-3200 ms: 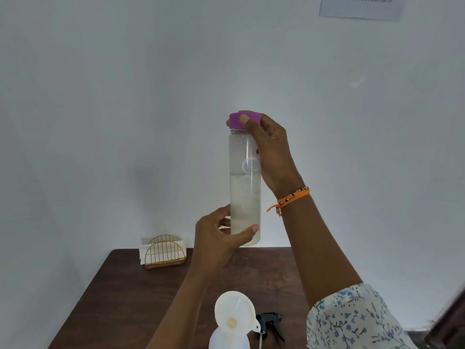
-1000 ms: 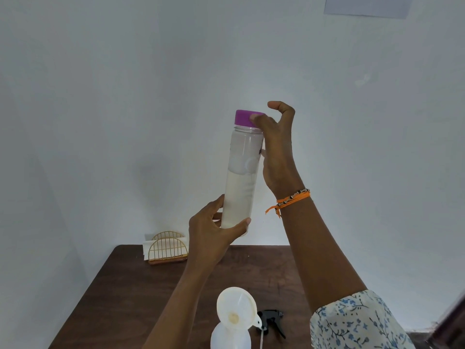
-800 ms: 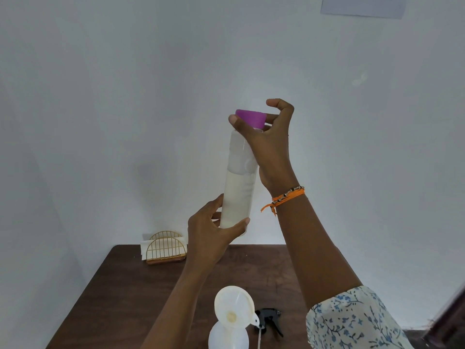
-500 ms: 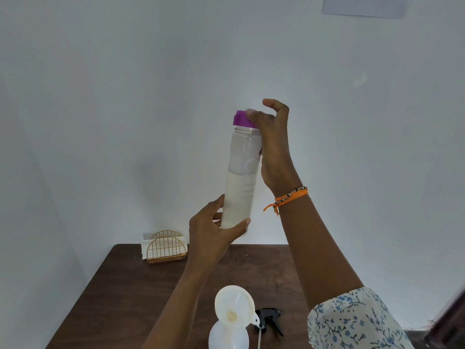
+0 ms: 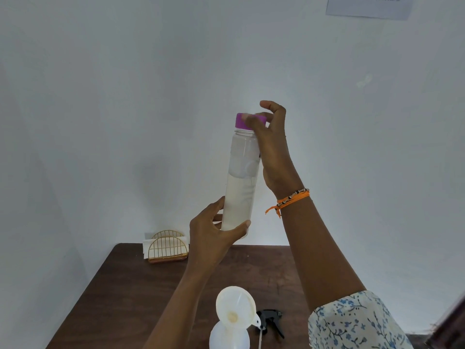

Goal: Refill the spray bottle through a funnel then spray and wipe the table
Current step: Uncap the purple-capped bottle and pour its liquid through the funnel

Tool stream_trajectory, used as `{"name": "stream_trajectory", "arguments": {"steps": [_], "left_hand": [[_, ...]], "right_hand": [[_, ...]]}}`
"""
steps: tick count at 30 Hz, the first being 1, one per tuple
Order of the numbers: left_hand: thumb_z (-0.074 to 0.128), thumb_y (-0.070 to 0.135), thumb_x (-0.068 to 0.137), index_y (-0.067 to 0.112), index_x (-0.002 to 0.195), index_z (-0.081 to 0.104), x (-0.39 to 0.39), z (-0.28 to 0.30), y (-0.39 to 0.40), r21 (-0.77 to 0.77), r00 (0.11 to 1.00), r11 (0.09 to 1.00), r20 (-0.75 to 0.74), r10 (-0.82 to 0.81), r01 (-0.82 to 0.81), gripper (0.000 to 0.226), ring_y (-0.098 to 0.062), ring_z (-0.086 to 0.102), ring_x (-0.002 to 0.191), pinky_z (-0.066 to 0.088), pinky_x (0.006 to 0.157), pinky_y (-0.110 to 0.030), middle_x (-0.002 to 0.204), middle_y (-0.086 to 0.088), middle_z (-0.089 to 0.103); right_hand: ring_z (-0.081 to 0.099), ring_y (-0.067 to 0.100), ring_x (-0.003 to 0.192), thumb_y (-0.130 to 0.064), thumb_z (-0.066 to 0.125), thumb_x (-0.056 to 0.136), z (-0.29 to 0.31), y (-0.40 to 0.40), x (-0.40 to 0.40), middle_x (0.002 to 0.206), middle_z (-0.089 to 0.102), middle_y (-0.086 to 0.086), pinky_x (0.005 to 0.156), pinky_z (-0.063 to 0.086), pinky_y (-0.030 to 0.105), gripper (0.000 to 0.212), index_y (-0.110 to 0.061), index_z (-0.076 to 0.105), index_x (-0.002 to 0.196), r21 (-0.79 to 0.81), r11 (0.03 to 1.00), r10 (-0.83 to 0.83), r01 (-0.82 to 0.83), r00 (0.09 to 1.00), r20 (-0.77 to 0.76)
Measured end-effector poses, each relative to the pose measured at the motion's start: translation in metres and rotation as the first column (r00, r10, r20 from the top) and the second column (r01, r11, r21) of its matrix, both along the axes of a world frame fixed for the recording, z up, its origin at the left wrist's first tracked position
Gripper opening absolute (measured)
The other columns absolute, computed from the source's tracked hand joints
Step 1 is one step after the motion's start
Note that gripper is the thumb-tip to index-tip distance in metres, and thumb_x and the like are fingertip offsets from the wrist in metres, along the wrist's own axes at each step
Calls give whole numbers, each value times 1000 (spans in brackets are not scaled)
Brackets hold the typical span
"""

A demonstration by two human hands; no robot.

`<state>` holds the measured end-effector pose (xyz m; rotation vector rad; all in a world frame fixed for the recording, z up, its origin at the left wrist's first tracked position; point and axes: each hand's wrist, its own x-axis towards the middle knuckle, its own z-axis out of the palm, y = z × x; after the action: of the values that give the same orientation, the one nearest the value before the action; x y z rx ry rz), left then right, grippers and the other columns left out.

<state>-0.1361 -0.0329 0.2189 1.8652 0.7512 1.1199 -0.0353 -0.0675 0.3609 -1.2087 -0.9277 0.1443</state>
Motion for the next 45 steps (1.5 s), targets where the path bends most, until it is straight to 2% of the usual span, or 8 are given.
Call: {"name": "stream_trajectory", "arguments": {"steps": [3,9,13,16,22,29,39,45], "left_hand": [[81,33,66,23,123,55,0,1,0,4,1000,1000,10,-8,8,64,-7,55,94,42,75,-9,125,3,60],[81,33,67,23,124,55,-2,2,1,3,1000,1000,14,-17,17,63,-8,56,94,43,74,-8,125,3,60],[80,33,67,23,124,54,-1,1,2,-9,1000,1000,19,-1,1,63,-7,54,94,38,72,-4,125,3,59],[80,32,68,23,124,54,-1,2,2,-12,1000,1000,25,-5,5,63,-8,54,95,40,75,-8,126,2,59],[80,31,68,22,125,53,-1,1,2,-8,1000,1000,20,-24,24,64,-8,55,96,40,73,-4,126,2,59],[80,32,67,23,125,53,1,1,-1,5,999,999,15,-33,33,64,-9,54,97,43,78,-13,126,3,58],[80,28,69,24,124,54,-1,5,-3,-15,997,999,53,-48,49,61,-7,54,94,38,69,-2,111,15,54],[79,27,70,23,126,51,-2,0,-5,-12,998,998,30,-57,57,63,-8,53,96,38,70,-1,111,15,51]], "right_hand": [[50,27,110,-42,74,69,-1,2,-2,114,44,3,88,52,36,66,-33,30,118,-32,997,-69,72,995,76],[58,8,80,-29,56,74,0,-3,1,99,55,4,61,48,14,56,-21,35,126,60,994,95,-90,992,-83],[57,21,104,-33,74,75,2,1,-1,116,53,6,80,53,30,65,-21,37,127,8,1000,-14,14,1000,-10],[54,20,105,-27,77,73,2,2,-1,121,48,5,74,52,18,67,-20,39,127,-19,997,-75,77,996,50],[55,11,86,-21,56,86,2,-4,0,102,54,1,72,48,26,43,-16,40,126,2,995,101,-101,992,-72],[49,15,99,-33,79,70,4,3,-5,116,43,2,67,49,17,56,-23,45,113,-22,985,-171,173,983,72],[57,18,99,-20,63,87,10,-7,6,118,59,8,66,50,26,28,-13,60,113,-21,998,53,-52,999,6],[56,8,93,-10,55,90,13,-11,10,115,58,5,65,47,9,31,-8,56,120,9,991,134,-134,990,-29]]}}
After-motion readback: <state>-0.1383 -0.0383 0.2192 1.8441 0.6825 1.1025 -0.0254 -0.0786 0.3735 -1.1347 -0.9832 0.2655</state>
